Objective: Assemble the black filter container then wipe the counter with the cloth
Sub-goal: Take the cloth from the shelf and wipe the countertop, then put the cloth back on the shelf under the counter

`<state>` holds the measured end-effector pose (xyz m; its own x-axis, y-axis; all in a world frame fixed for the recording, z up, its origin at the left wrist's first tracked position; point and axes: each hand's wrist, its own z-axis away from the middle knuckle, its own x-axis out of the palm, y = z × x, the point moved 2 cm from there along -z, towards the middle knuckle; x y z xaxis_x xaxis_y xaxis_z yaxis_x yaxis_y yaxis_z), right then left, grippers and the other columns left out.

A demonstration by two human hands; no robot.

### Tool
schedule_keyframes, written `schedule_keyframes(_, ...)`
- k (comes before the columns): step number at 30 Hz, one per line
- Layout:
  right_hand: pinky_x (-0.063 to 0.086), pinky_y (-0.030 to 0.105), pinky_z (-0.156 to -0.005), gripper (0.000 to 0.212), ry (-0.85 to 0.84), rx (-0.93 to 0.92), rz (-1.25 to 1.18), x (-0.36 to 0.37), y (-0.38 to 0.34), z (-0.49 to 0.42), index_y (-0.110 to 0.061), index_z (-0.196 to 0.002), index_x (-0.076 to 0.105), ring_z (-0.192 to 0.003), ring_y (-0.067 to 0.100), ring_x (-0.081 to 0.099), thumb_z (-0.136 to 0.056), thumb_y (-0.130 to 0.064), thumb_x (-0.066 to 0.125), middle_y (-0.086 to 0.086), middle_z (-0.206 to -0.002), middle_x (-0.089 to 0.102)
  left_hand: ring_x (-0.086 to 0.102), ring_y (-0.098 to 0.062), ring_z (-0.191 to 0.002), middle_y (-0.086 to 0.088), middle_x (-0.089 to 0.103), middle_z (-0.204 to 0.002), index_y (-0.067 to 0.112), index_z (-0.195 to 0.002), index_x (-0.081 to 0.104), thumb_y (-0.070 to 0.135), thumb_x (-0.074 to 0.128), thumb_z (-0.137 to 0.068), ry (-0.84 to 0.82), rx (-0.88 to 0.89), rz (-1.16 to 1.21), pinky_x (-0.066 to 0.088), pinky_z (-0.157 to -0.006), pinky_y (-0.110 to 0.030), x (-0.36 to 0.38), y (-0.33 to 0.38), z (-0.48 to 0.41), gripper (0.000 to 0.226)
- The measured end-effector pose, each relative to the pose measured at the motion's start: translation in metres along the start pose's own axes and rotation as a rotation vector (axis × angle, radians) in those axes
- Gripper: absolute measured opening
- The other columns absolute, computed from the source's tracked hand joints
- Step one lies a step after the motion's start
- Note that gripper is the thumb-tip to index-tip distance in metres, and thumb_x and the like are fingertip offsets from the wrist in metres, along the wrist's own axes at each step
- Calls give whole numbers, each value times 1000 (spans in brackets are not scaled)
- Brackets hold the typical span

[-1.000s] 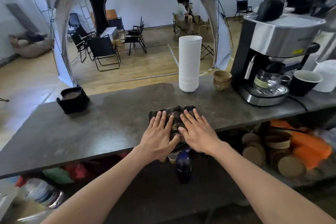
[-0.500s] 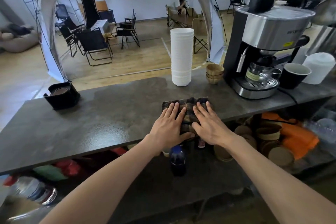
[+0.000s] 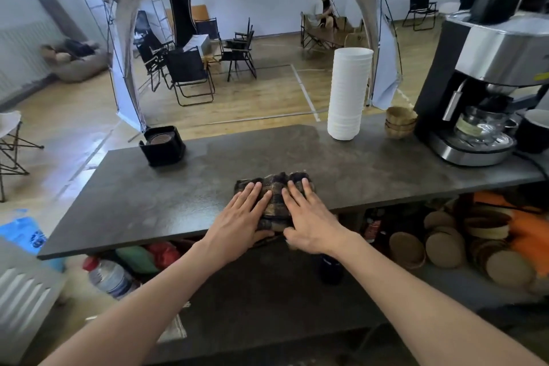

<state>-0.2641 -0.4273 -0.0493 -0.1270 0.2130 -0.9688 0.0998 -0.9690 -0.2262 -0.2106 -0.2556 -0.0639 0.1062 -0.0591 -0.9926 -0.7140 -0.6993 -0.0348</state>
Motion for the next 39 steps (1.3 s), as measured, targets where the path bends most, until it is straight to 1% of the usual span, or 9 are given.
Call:
schedule_keyframes(6, 10, 41, -123, 77, 187, 16, 121, 20, -48, 8, -11, -156, 8, -151, 33, -6, -92, -7, 50, 10, -165, 3, 26, -27, -146, -14, 32, -157, 16, -151, 33, 32, 71, -86, 109, -3, 0, 28, -117, -41, 1, -28, 41, 77)
schedule_keyframes(12, 28, 39, -118, 59, 382, 20, -98, 21, -69, 26, -26, -144, 46, -146, 22, 28, -89, -8, 57, -3, -151, 45, 26, -18, -147, -2, 32, -159, 23, -150, 37, 22, 57, -95, 127, 11, 130, 27, -115, -29, -24, -36, 70, 58)
schedule_keyframes(17, 47, 31, -87, 33, 495, -1, -421, -15, -86, 49, -31, -109, 63, -99, 14, 62, -78, -33, 74, -13, -99, 67, 67, -20, -89, 6, 71, -96, 30, -113, 58, 31, 65, -88, 84, -38, 304, 49, -70, -32, -80, -62, 96, 26)
schedule_keyframes(20, 52, 23, -77, 34, 396, 60, -795, -31, -93, 53, -30, -104, 59, -85, 10, 67, -77, -31, 79, -5, -93, 70, 68, -8, -81, 9, 72, -86, 27, -102, 66, 25, 73, -82, 60, -86, 652, 54, -71, -27, -98, -79, 110, 21)
schedule_keyframes(25, 55, 33, -74, 27, 119, 134, -1299, -18, -98, 49, -19, -106, 66, -83, 17, 69, -82, -25, 77, 6, -94, 71, 69, -6, -83, 3, 74, -95, 28, -103, 70, 22, 77, -82, -147, -329, 1037, 50, -71, -17, -94, -85, 133, 23)
schedule_keyframes(28, 55, 27, -63, 25, -80, 272, -1410, 12, -95, 50, -16, -110, 67, -84, 19, 70, -88, -25, 70, 7, -98, 73, 71, -14, -85, -3, 75, -99, 22, -102, 75, 17, 70, -85, -307, -516, 1341, 55, -68, -24, -61, -87, 150, 18)
schedule_keyframes(32, 56, 34, -79, 32, -284, 474, -1504, 73, -81, 49, -18, -117, 68, -101, 23, 70, -92, -36, 63, 6, -111, 75, 68, -25, -102, -12, 71, -114, 15, -113, 74, 40, 58, -91, -502, -683, 1745, 55, -88, -41, -1, -81, 164, 37)
schedule_keyframes(35, 48, 46, -102, 45, -325, 557, -1551, 115, -66, 46, -18, -120, 69, -111, 26, 67, -83, -42, 73, 7, -115, 74, 59, -32, -120, -16, 64, -130, 10, -127, 65, 55, 62, -87, -551, -752, 1846, 46, -102, -47, 49, -75, 168, 60)
schedule_keyframes(39, 50, 52, -99, 57, -318, 566, -1441, 161, -43, 36, -23, -126, 61, -109, 25, 68, -75, -26, 84, 4, -115, 73, 65, -26, -112, -9, 70, -119, 16, -116, 65, 10, 85, -71, -426, -830, 1545, 55, -92, -44, 103, -64, 159, 50)
